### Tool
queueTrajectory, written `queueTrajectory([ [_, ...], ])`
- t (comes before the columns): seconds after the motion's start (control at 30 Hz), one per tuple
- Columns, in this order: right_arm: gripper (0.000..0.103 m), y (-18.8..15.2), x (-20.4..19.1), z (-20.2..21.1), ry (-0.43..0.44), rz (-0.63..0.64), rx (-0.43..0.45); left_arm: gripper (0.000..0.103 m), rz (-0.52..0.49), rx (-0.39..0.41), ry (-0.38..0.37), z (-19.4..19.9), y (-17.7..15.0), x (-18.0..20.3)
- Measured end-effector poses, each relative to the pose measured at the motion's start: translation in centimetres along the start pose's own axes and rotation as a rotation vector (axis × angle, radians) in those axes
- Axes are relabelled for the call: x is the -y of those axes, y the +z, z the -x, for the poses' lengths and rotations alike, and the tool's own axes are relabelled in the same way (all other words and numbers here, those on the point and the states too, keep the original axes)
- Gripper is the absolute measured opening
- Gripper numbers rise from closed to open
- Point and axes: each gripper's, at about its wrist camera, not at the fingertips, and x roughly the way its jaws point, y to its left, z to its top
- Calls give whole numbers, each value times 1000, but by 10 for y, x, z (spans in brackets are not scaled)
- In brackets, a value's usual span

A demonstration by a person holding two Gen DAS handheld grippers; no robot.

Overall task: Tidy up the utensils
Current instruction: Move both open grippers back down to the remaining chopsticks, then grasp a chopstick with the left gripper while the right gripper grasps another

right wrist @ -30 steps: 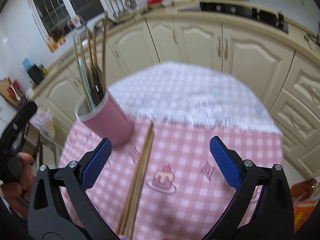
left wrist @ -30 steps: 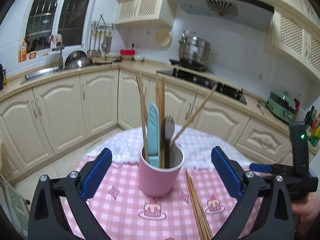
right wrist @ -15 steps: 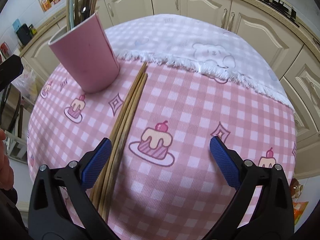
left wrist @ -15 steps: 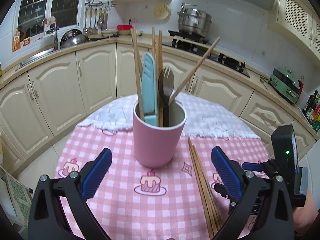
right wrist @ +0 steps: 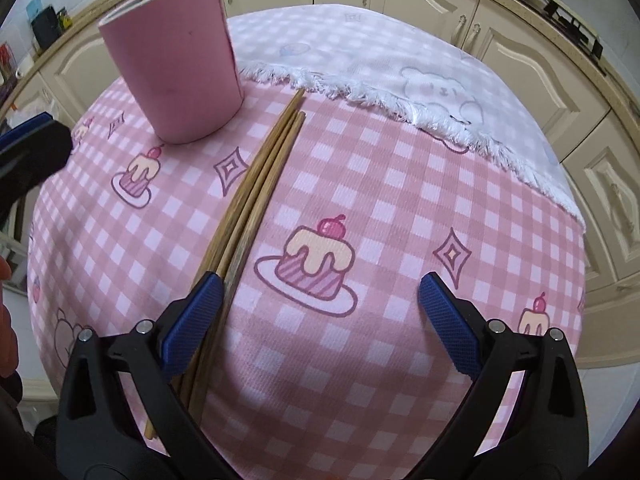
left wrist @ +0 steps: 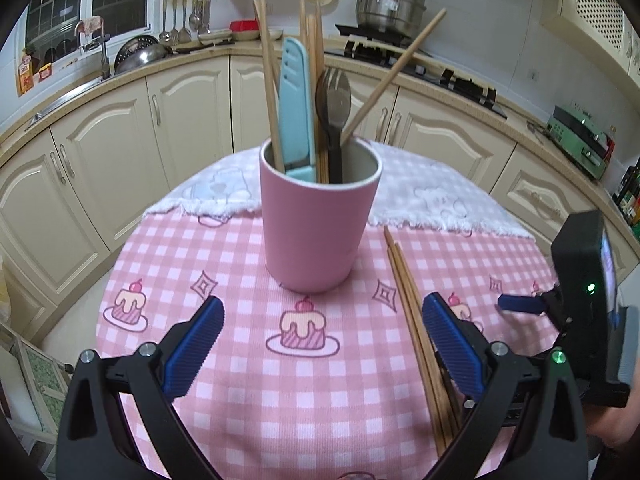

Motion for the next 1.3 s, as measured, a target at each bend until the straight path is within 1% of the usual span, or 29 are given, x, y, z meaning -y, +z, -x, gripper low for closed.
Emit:
queueTrajectory([
  [0.23,96,5,-3,-4,2,23,-45,97,-17,-52,6,-11,-8,2],
  [0.3,97,6,-7,-10,-36,44,-61,97,-18,-61,6,-14,-10,2],
  [0.37,97,6,-1,-11,-15,22,-52,97,-23,-73,2,-16,-11,3],
  [0.53,96,-5,17,-6,-13,-13,-51,97,-48,-119,-14,-25,-19,10],
  [0.67,96,-9,30,-6,-11,-32,-52,97,-99,-187,-8,-43,-27,26],
  [0.83,97,-11,35,-6,4,-31,-43,97,-114,-241,-1,-56,-33,35],
  [0.97,97,-12,39,-6,10,-34,-38,97,-104,-256,2,-61,-35,36],
  [1.0,97,-17,40,-3,10,-33,-36,97,-107,-257,3,-62,-34,38],
  [1.1,97,-15,43,-5,5,-34,-34,97,-114,-264,8,-65,-33,43],
  [1.23,96,-12,50,-6,11,-32,-32,97,-147,-266,44,-69,-36,47],
  [1.3,96,-13,52,-6,12,-31,-33,97,-152,-264,48,-70,-36,48],
])
